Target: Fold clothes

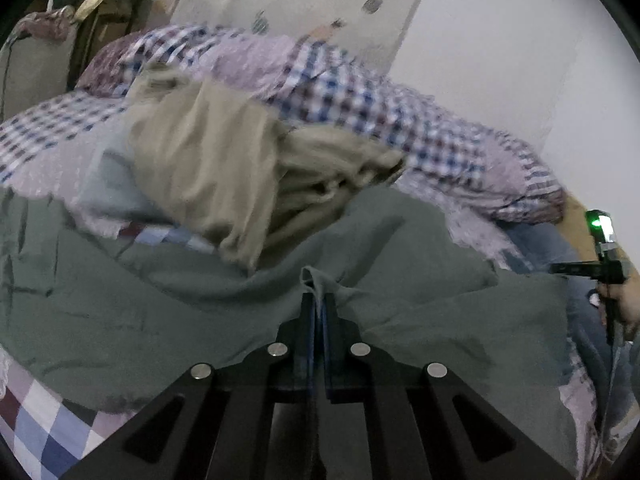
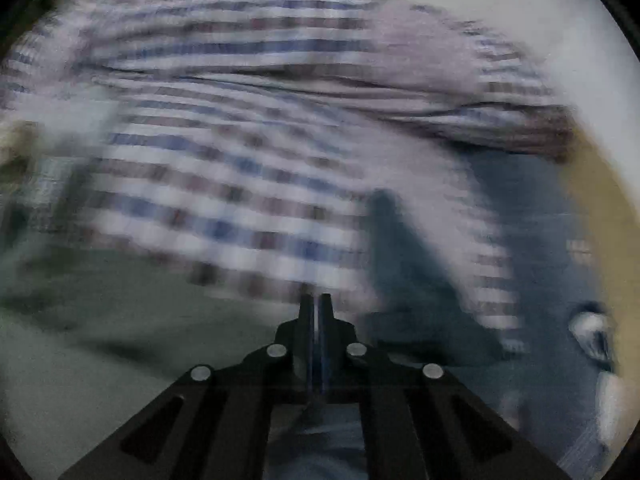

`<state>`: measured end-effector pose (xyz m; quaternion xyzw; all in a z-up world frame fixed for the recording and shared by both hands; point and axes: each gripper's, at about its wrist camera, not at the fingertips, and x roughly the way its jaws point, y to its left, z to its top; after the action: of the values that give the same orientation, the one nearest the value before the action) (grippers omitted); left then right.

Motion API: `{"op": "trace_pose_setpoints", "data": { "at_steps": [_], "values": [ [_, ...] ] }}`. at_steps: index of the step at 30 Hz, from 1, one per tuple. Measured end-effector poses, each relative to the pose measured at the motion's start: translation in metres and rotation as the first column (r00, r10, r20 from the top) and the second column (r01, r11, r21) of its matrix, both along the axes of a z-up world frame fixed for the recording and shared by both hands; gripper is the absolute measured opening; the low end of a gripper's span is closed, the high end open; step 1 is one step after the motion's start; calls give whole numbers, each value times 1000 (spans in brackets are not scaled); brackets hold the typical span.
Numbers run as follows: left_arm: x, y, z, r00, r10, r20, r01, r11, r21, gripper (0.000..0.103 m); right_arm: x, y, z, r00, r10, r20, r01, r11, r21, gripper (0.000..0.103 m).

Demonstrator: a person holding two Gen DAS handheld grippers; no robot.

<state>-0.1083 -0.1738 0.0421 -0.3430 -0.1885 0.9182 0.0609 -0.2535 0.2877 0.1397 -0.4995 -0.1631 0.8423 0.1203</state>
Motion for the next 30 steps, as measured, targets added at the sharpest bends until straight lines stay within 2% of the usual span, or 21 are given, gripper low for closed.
{"op": "trace_pose_setpoints", "data": {
  "at_steps": [2,4,5,6,8,9,10,13,16,18,22,24,26,28,30],
  "values": [
    [-4,-2,-7,999,5,42,-5,1000,4,2,0,10,-8,998,-62,2,62,998,-6,1],
    [-7,-3,-12,997,11,78,-11,1000,7,4,14,20,-8,996,-81,-27,77,991,-111,5],
    [-7,-4,-12,997,13,82,-14,1000,5,9,25,22,-9,997,-71,-35,64,984,-167,12],
    [-6,-4,-12,996,16,85,-16,1000,3,14,38,23,-9,998,-56,-42,45,974,-221,24],
    [-6,-6,-12,996,12,86,-13,1000,14,39,62,25,-11,998,-27,-57,6,945,-328,40],
    [-5,-6,-12,996,7,85,-9,1000,23,45,78,24,-15,998,-10,-56,-11,930,-367,43],
    [-4,-7,-11,997,7,81,-9,1000,29,55,95,22,-20,999,7,-51,-27,915,-402,44],
    [3,-10,-2,998,29,49,-31,999,30,71,145,18,-41,1000,6,-24,-17,877,-481,44],
    [12,-20,9,999,53,11,-54,996,70,74,177,14,-61,1000,-4,-9,-2,832,-554,44],
    [17,-29,16,997,76,-9,-75,992,97,76,186,7,-80,1000,11,20,2,830,-557,44],
    [36,-70,27,980,189,-55,-179,972,150,76,200,2,-102,997,-43,71,71,879,-472,42],
    [49,-106,30,959,276,-68,-255,942,218,77,210,0,-98,994,-88,62,107,890,-443,43],
    [65,-149,29,925,375,-64,-341,891,299,79,224,-3,-87,994,-108,23,107,886,-451,43],
    [84,-192,24,879,474,-46,-424,823,378,80,238,-7,-75,993,-118,-18,96,872,-480,43],
    [103,-236,14,837,547,-15,-473,737,482,81,254,-13,-64,991,-124,-56,77,851,-520,43]
  ]
}}
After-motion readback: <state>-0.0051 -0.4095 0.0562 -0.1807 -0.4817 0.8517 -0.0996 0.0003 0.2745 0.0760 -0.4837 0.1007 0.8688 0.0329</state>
